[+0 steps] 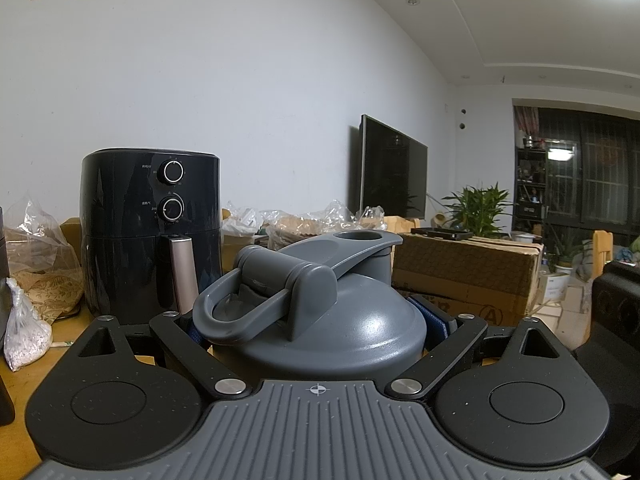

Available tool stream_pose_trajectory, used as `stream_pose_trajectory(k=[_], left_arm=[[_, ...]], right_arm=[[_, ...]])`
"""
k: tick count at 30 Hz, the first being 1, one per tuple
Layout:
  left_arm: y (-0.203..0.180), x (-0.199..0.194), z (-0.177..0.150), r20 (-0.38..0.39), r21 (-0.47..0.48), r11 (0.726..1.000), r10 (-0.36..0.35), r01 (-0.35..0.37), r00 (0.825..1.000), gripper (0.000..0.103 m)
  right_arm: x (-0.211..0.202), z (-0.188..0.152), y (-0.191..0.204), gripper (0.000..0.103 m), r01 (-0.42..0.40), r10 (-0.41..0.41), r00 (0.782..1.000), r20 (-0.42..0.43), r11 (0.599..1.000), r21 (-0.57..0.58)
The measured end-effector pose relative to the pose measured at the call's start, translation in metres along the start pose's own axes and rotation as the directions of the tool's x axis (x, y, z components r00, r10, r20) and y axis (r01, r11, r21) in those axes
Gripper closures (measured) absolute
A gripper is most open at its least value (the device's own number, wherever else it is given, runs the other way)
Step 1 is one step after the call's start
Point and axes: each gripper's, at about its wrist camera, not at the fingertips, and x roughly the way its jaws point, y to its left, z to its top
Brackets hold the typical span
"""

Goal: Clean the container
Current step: 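Lower the bottle with the left tool back onto the blue cloth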

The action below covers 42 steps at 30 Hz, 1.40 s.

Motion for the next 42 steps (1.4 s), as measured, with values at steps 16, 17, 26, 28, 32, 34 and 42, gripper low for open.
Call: stream_pose_trajectory(k=[16,17,26,28,32,34,42], left_arm=[[-0.001,0.0,0.0,-0.003,0.0,1.0,0.006,-0.006,1.0,0.008],[-0.001,0.0,0.0,-0.003,-0.001,1.0,0.006,-0.006,1.0,0.008],[-0.002,0.0,0.0,-0.002,0.002,1.0,0.009,-0.009,1.0,0.008],[-0.002,-0.001,-0.001,-0.003,0.002,1.0,0.01,-0.01,1.0,0.008],[-0.002,-0.001,-0.001,-0.003,0.003,1.0,0.01,-0.01,1.0,0.008],[-0.002,-0.002,-0.001,-0.003,0.003,1.0,0.01,-0.01,1.0,0.008],[0.0,-0.002,-0.002,-0.005,0.002,1.0,0.01,-0.01,1.0,0.008]], right_arm=[[-0.024,0.015,0.0,0.085,0.0,-0.001,0.984,0.177,1.0,0.007],[-0.025,0.015,0.0,0.085,-0.001,-0.001,0.983,0.183,1.0,0.009],[-0.028,0.015,0.0,0.085,-0.004,0.0,0.981,0.194,1.0,0.017],[-0.028,0.015,0.0,0.085,-0.004,0.0,0.981,0.195,1.0,0.021],[-0.029,0.014,0.0,0.085,-0.003,-0.001,0.98,0.198,1.0,0.021],[-0.03,0.013,0.0,0.085,-0.003,-0.001,0.98,0.198,1.0,0.021],[-0.036,0.009,-0.001,0.085,-0.003,-0.001,0.98,0.197,1.0,0.02]])
